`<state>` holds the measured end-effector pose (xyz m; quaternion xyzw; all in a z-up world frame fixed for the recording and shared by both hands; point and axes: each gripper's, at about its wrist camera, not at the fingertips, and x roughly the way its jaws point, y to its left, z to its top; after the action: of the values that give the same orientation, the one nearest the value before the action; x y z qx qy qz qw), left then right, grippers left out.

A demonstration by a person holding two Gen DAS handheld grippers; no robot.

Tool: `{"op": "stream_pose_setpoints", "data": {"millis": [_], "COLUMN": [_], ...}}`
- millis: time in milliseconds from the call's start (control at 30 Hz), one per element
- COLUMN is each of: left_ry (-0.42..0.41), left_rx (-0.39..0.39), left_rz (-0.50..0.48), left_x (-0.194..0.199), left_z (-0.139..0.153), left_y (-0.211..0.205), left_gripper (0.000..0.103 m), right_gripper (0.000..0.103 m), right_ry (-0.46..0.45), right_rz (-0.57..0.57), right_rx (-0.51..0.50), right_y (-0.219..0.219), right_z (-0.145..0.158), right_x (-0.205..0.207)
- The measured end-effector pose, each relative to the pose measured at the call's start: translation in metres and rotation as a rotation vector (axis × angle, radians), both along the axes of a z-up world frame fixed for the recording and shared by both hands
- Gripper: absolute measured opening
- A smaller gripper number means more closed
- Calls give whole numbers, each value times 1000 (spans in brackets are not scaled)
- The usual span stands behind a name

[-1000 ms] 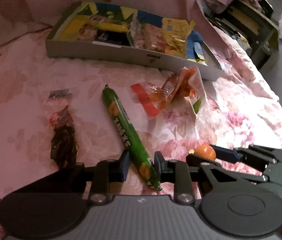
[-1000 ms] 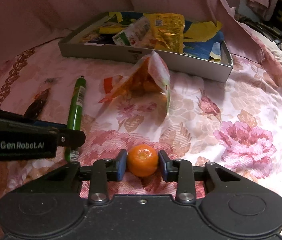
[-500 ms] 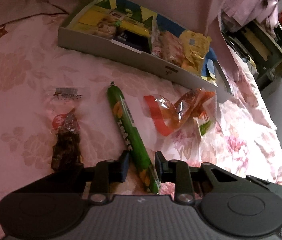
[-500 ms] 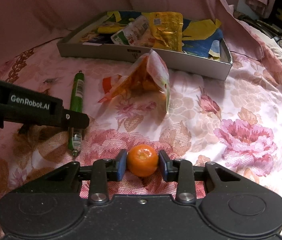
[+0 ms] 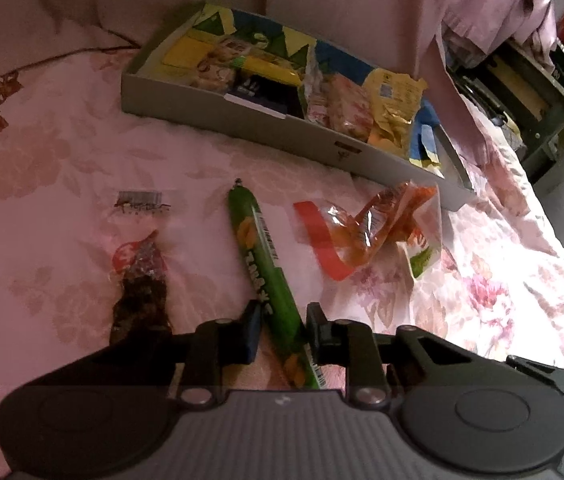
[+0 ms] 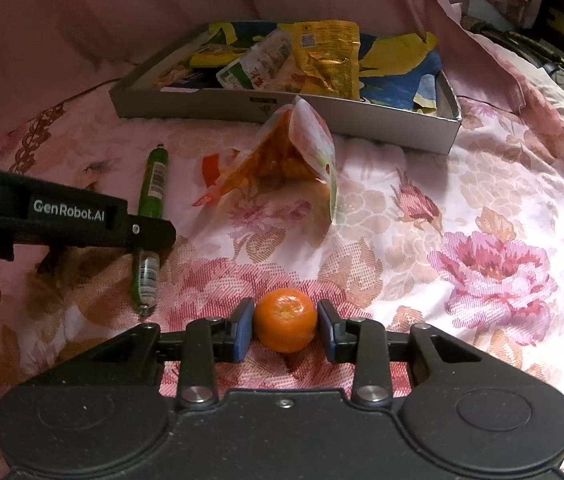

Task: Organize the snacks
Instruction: 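Lift the mandarin with the right gripper while the left lifts the green tube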

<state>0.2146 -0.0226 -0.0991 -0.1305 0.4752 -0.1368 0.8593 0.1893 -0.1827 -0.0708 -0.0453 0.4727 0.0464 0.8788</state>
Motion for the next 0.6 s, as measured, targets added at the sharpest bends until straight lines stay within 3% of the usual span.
{"op": "stream_pose_setpoints", "data": {"millis": [300, 467, 600], "left_ry": [-3, 8, -11], "left_rx": [-18, -7, -43], "left_rz": [-75, -67, -46], "left_x": [-10, -10, -12], "left_z": [7, 6, 14], "left_y": [-10, -9, -3], "left_gripper": [22, 22, 21], "right_gripper": [36, 36, 36], "right_ry": [-36, -42, -54], "right_rz": [55, 62, 59], "right_rx": [-38, -39, -40], "right_y": [7, 8, 8], "right_z": [4, 6, 7], "right_x": [-3, -4, -4]}}
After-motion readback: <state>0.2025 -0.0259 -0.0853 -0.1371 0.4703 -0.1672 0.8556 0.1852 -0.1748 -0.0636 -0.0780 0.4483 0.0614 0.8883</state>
